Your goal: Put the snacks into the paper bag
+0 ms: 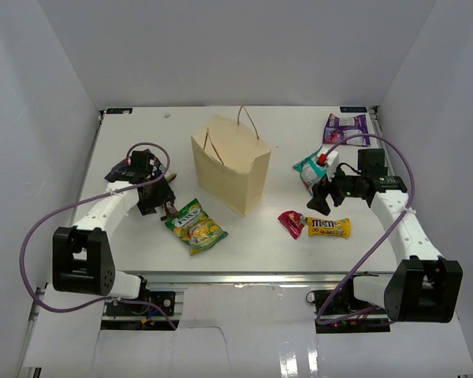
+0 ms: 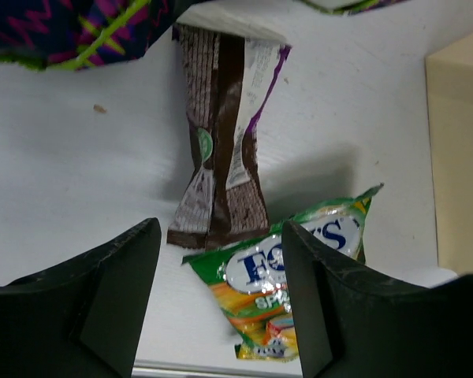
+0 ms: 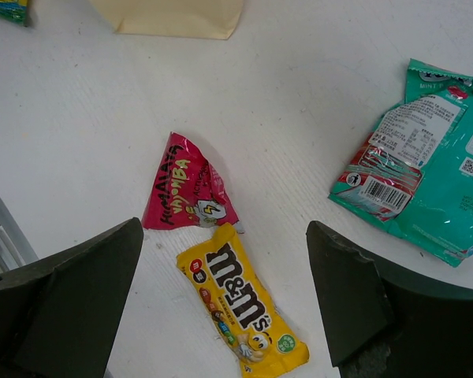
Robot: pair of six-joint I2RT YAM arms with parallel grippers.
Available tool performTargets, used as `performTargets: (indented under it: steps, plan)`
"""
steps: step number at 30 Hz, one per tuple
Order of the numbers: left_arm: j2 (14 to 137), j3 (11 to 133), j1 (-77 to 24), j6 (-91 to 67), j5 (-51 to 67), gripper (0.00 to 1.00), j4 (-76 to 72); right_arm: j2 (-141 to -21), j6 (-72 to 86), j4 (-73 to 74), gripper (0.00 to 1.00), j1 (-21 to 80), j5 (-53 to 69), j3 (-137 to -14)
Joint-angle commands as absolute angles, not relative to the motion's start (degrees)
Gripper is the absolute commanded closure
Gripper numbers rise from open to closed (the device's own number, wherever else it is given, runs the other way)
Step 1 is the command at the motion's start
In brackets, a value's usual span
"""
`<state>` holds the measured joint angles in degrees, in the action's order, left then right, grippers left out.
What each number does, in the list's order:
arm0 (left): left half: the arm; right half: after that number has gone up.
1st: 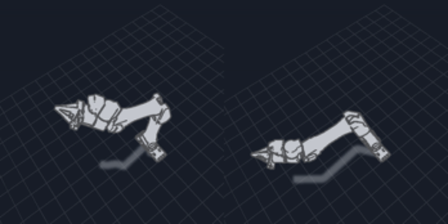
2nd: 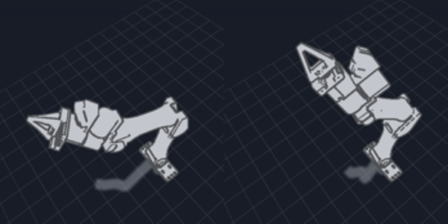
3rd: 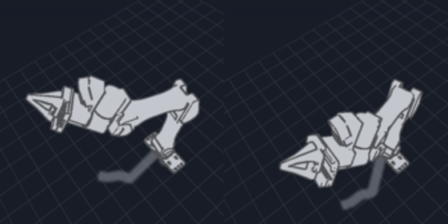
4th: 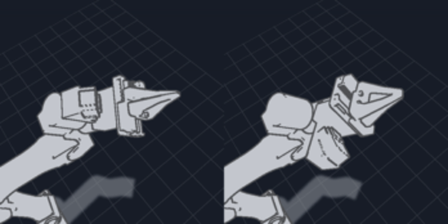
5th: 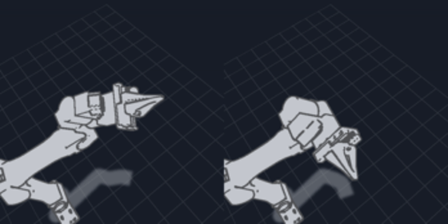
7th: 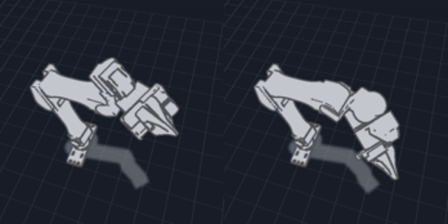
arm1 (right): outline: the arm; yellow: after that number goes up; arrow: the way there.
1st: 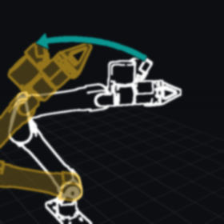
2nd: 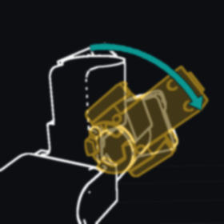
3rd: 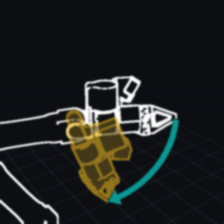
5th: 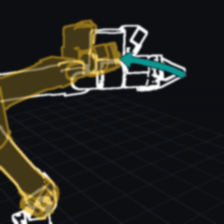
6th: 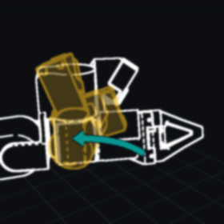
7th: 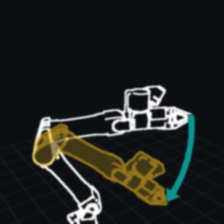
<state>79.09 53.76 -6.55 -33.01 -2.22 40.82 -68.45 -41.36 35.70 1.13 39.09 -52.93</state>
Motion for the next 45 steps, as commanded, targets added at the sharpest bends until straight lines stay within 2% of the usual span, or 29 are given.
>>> performTargets:
  steps: [1, 7, 10, 16, 19, 23, 27, 32, 36, 40, 45]
  plan:
    - [82.2, 54.3, -6.4, -32.2, -3.3, 0.27, 34.1, -69.3, -42.3, 35.2, 0.10, 0.9, 40.3, -54.3]
    - [89.1, 53.9, -6.6, -30.4, -2.9, 0.39, 29.7, -68.6, -41.9, 35.2, 0.10, 0.8, 39.9, -53.4]
    - [90.4, 53.9, -6.6, -29.8, -3.2, 0.49, 29.3, -68.1, -41.9, 35.2, 0.10, 0.8, 39.6, -53.0]
    - [81.8, 53.3, -6.6, -29.7, -3.4, 0.85, 29.4, -68.0, -41.9, 35.3, 0.10, 0.7, 39.2, -52.8]
    - [73.9, 53.5, -6.6, -30.4, -2.0, 0.94, 30.7, -68.0, -41.8, 35.3, 0.10, 0.7, 39.1, -52.9]
    - [66.5, 57.3, -6.5, -32.2, -1.5, 0.95, 32.8, -68.2, -41.8, 35.2, 0.10, 0.7, 39.5, -53.1]
    - [66.0, 68.9, -6.4, -33.6, -1.1, 0.95, 34.4, -68.2, -41.8, 35.2, 0.10, 0.7, 39.7, -53.4]
    - [72.1, 82.7, -6.4, -37.1, -0.1, 0.95, 33.2, -67.7, -41.8, 35.2, 0.10, 0.6, 39.7, -53.1]
    - [82.4, 93.9, -6.4, -41.0, 11.4, 0.95, 30.2, -67.2, -41.9, 35.2, 0.10, 0.6, 39.9, -52.1]
    - [88.0, 100.0, -6.9, -43.5, 19.9, 0.95, 27.2, -66.7, -41.9, 35.2, 0.10, 0.7, 40.1, -51.5]
    - [91.8, 101.4, -8.9, -43.6, 27.0, 0.95, 24.2, -66.4, -42.0, 35.1, 0.10, 0.7, 40.0, -50.7]
